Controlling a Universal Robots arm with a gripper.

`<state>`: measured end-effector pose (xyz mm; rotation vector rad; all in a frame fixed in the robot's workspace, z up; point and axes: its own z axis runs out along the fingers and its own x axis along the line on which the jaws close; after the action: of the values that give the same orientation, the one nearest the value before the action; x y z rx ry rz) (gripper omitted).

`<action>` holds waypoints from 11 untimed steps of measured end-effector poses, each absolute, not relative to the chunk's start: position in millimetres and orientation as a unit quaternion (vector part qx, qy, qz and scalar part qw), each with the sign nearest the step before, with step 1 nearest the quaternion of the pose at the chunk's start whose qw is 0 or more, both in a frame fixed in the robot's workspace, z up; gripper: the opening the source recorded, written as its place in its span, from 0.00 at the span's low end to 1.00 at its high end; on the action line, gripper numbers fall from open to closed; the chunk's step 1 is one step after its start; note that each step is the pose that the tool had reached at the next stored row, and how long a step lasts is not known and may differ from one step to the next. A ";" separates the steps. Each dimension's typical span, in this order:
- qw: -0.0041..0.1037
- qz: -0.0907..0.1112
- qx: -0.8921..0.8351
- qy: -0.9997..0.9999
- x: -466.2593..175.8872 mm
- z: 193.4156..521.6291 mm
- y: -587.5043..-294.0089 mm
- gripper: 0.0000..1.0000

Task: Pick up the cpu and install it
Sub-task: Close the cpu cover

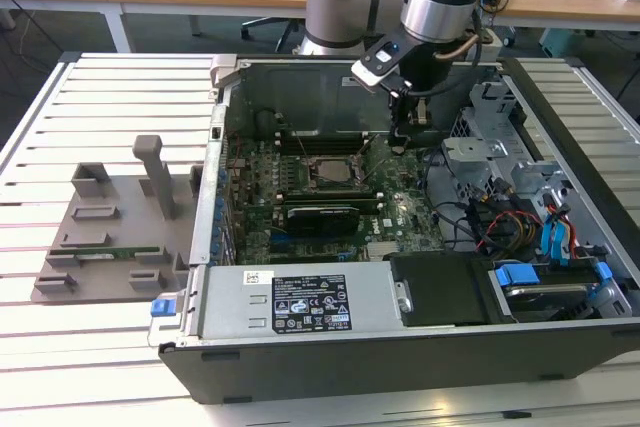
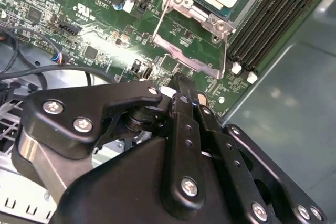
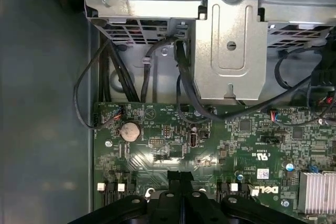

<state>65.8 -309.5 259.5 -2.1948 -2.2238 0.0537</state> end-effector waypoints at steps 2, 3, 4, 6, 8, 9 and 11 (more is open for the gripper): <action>0.008 0.017 -0.702 -0.712 65.8 257.1 -309.6 0.11; 0.008 0.017 -0.702 -0.712 65.8 257.1 -309.6 0.11; 0.008 0.017 -0.702 -0.712 65.8 257.0 -309.6 0.11; 0.008 0.017 -0.702 -0.712 65.8 256.9 -309.5 0.11; 0.008 0.017 -0.702 -0.712 65.1 256.6 -309.5 0.11; 0.008 0.017 -0.702 -0.712 63.8 256.5 -309.5 0.11; 0.008 0.017 -0.702 -0.712 60.7 256.1 -309.5 0.11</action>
<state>60.7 -309.5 256.1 -2.1947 -2.2238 0.0536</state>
